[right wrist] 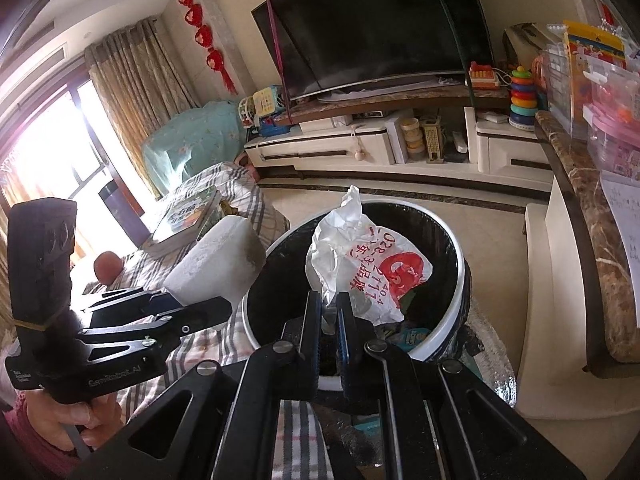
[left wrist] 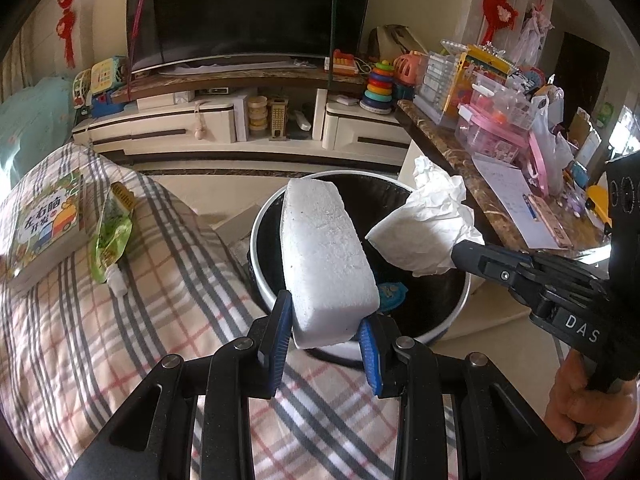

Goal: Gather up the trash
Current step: 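Carry the foam block and plastic bag over the trash bin with both grippers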

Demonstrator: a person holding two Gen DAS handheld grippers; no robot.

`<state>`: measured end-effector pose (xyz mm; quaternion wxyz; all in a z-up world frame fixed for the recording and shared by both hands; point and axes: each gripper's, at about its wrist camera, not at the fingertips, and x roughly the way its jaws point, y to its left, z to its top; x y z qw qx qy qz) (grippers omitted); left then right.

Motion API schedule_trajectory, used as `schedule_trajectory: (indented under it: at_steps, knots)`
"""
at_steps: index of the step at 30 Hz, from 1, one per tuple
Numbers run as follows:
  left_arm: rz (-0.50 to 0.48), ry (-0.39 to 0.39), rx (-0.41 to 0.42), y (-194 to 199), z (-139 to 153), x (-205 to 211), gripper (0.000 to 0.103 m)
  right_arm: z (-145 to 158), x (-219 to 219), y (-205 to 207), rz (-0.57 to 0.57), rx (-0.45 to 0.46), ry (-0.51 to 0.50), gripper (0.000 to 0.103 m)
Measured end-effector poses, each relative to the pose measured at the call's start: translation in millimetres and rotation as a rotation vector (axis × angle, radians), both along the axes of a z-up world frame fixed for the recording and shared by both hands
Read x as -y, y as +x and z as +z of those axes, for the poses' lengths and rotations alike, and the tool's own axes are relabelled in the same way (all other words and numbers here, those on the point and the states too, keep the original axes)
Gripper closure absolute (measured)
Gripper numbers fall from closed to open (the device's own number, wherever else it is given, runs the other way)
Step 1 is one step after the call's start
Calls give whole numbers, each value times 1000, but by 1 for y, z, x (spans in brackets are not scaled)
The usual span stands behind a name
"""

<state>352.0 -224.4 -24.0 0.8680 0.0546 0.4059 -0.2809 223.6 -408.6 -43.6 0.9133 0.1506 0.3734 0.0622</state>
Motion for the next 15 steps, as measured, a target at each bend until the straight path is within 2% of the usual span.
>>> schedule_trajectory:
  at_steps: [15]
  knots:
    - [-19, 32, -5, 24, -6, 21, 73, -9, 4, 15, 1, -33, -10, 97]
